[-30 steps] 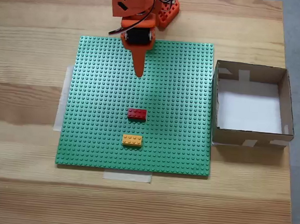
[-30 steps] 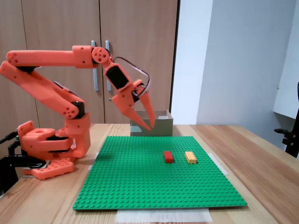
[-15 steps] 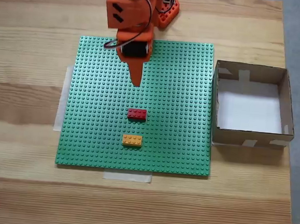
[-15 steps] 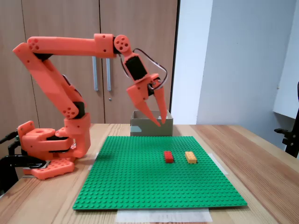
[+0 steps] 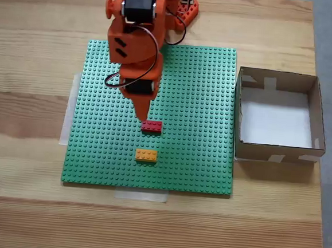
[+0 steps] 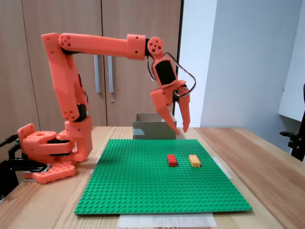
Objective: Pick the yellow lego block and put it in the box.
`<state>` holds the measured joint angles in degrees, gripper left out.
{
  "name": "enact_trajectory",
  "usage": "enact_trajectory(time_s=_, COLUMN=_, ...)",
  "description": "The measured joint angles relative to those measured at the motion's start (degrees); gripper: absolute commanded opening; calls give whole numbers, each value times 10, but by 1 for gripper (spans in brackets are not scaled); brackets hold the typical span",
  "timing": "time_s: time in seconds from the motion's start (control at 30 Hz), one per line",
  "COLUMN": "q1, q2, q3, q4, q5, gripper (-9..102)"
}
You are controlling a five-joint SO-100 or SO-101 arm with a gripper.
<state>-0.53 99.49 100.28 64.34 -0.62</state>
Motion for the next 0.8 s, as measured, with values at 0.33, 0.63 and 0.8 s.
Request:
enact_trajectory(time_s=0.33, q1=-17, q2=-44, q3=-64, q4=18, q5=0, gripper=12)
enact_trajectory(time_s=0.63, q1=-14, q2=-105, q3=-104, q4=14, q5=0, gripper=18)
enact_trajectory(time_s=0.8, q1=-14, q2=-171, q3=-156, q4=37, q5=0, gripper=24)
